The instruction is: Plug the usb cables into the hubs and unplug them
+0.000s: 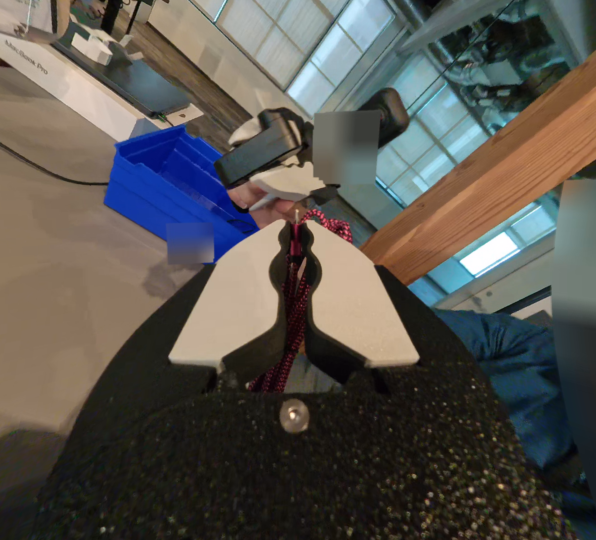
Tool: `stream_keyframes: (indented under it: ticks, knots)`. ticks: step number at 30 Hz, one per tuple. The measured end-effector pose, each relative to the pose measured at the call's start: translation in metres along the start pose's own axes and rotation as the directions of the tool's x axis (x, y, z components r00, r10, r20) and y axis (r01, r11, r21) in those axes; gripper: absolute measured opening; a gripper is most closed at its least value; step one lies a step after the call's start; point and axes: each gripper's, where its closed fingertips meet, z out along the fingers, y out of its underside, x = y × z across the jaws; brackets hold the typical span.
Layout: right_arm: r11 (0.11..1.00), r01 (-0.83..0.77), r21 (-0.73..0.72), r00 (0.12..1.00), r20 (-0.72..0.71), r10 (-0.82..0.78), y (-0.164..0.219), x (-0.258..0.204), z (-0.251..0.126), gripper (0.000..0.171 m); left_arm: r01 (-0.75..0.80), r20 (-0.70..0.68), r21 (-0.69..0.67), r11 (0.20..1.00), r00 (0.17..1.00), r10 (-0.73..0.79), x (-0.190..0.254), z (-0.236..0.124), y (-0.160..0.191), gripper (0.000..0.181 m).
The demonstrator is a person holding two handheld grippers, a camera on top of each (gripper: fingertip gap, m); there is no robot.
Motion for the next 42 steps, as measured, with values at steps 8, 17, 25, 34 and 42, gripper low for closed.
stream_keyframes:
  ticks: [8, 17, 25, 34, 42]
  knots:
    - [1.0, 0.007, -0.006, 1.0, -0.014, -0.007, 0.001, 0.001, -0.01, 0.02, -0.239, 0.228, -0.25, 0.938, 0.927, 0.297, 0.031, -0.068, -0.018, 0.006]
    - [1.0, 0.017, -0.018, 1.0, -0.012, -0.018, 0.002, -0.005, -0.008, 0.021, -0.187, 0.421, -0.508, 0.841, 0.798, 0.432, 0.0, -0.161, 0.004, 0.006]
    - [1.0, 0.018, -0.022, 1.0, -0.011, -0.018, 0.001, -0.005, -0.006, 0.02, -0.12, 0.447, -0.624, 0.772, 0.756, 0.478, -0.025, -0.192, 0.043, 0.006]
    - [0.999, 0.017, -0.031, 1.0, -0.005, -0.018, 0.006, -0.008, -0.005, 0.02, -0.074, 0.431, -0.7, 0.71, 0.75, 0.502, -0.04, -0.194, 0.064, 0.006]
    - [0.999, 0.005, -0.032, 1.0, 0.001, -0.005, 0.012, -0.011, -0.006, 0.02, 0.079, 0.408, -0.865, 0.496, 0.686, 0.602, -0.09, -0.218, 0.132, 0.006]
